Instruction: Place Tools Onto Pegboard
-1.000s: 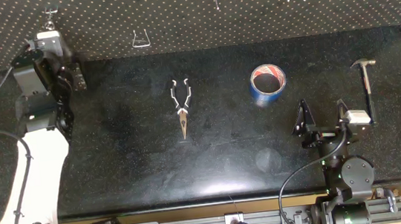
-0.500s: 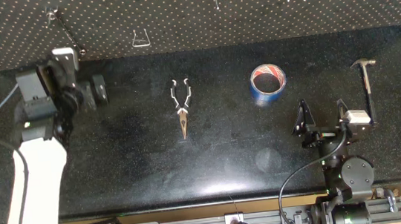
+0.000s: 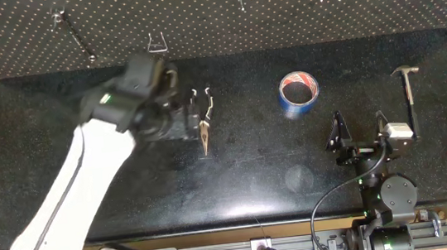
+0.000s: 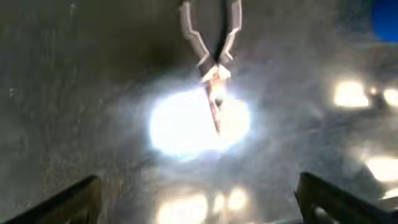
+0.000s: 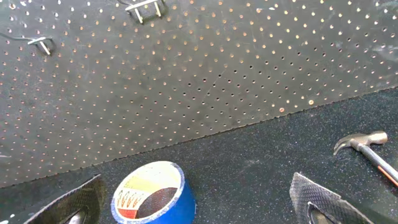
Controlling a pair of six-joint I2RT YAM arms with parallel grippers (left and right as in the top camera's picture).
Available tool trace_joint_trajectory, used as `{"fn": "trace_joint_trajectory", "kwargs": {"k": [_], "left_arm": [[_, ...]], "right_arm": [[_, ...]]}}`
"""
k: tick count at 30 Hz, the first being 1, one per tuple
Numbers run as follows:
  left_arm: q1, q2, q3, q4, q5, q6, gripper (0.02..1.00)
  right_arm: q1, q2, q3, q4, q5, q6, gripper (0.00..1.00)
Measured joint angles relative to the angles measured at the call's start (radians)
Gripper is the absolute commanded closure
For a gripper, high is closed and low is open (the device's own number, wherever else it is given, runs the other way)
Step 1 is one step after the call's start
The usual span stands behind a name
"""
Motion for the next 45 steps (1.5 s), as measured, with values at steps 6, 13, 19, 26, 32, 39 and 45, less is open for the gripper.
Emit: {"fn": "trace_joint_trajectory", "kwargs": {"k": [6,13,19,26,32,39,45], "left_arm": [[-0.117,0.255,0.352,-0.182,-0.110,-0.019,0.023],[-0.110,0.382,0.356,-0.185,-0.112,-0.045,0.025],[-0.111,0.409,0.356,-0.122,-0.111,-0.135,0.023],[-0.081,0.477,0.354,-0.038,-0.069,-0.198,0.023],[-0.077,0.479,0.256,0.012,-0.069,-0.201,0.023],[-0.089,0.479,0.222,0.055,-0.070,-0.201,0.023],[-0.080,0.488,0.222,0.076,-0.070,-0.195,0.023]], "right_arm": [[0.000,0.000,0.000,0.000,0.000,0.000,0.027],[0.000,0.000,0.000,0.000,0.000,0.000,0.025],[0.000,0.000,0.000,0.000,0.000,0.000,0.025],[0.000,0.000,0.000,0.000,0.000,0.000,0.027],[0.000,0.000,0.000,0.000,0.000,0.000,0.025],[0.000,0.000,0.000,0.000,0.000,0.000,0.029],[0.000,0.000,0.000,0.000,0.000,0.000,0.025]]}}
